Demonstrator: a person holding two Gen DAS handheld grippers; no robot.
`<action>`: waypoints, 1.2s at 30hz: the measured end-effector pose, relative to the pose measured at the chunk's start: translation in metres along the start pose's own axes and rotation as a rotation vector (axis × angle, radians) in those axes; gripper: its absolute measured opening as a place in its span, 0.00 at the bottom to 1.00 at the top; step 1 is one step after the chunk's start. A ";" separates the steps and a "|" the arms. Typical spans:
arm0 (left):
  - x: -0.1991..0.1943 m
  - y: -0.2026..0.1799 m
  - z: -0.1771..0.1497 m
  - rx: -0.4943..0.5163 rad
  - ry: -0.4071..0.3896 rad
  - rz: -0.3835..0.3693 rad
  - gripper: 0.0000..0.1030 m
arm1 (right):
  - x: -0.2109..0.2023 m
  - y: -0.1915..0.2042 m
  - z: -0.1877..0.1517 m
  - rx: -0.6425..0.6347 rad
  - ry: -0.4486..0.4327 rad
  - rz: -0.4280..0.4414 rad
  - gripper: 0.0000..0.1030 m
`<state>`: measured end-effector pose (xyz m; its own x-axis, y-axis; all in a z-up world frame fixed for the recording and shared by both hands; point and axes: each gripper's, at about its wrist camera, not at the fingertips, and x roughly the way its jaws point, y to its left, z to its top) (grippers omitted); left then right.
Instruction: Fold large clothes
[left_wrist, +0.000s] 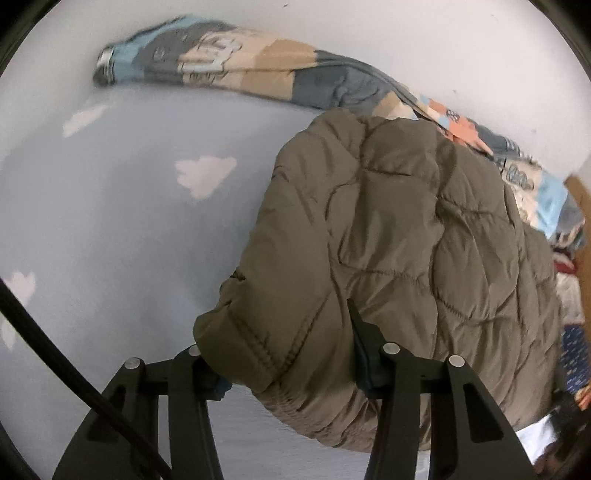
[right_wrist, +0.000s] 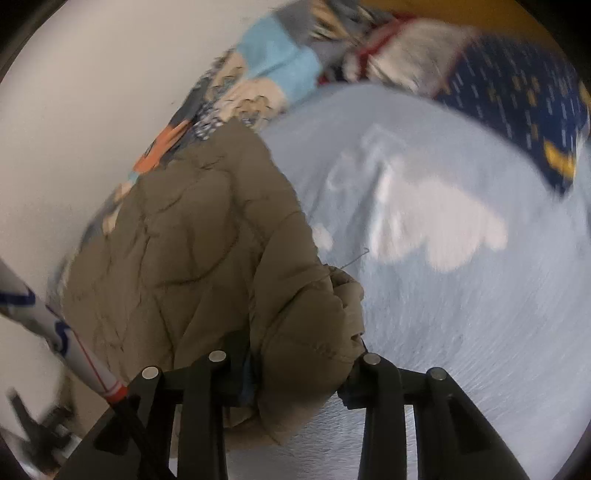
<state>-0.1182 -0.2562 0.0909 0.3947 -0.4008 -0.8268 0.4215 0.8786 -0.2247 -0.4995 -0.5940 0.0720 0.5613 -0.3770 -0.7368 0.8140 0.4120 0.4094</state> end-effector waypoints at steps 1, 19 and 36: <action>-0.002 -0.002 0.000 0.016 -0.007 0.009 0.46 | -0.005 0.008 -0.001 -0.052 -0.015 -0.021 0.34; -0.086 -0.025 -0.013 0.135 -0.137 -0.026 0.42 | -0.080 0.071 -0.003 -0.380 -0.170 -0.051 0.29; -0.141 0.030 -0.129 0.080 -0.052 -0.061 0.43 | -0.166 0.004 -0.075 -0.250 -0.087 0.023 0.29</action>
<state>-0.2666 -0.1395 0.1345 0.4067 -0.4679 -0.7846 0.5090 0.8293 -0.2307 -0.6003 -0.4670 0.1554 0.5992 -0.4307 -0.6749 0.7446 0.6096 0.2720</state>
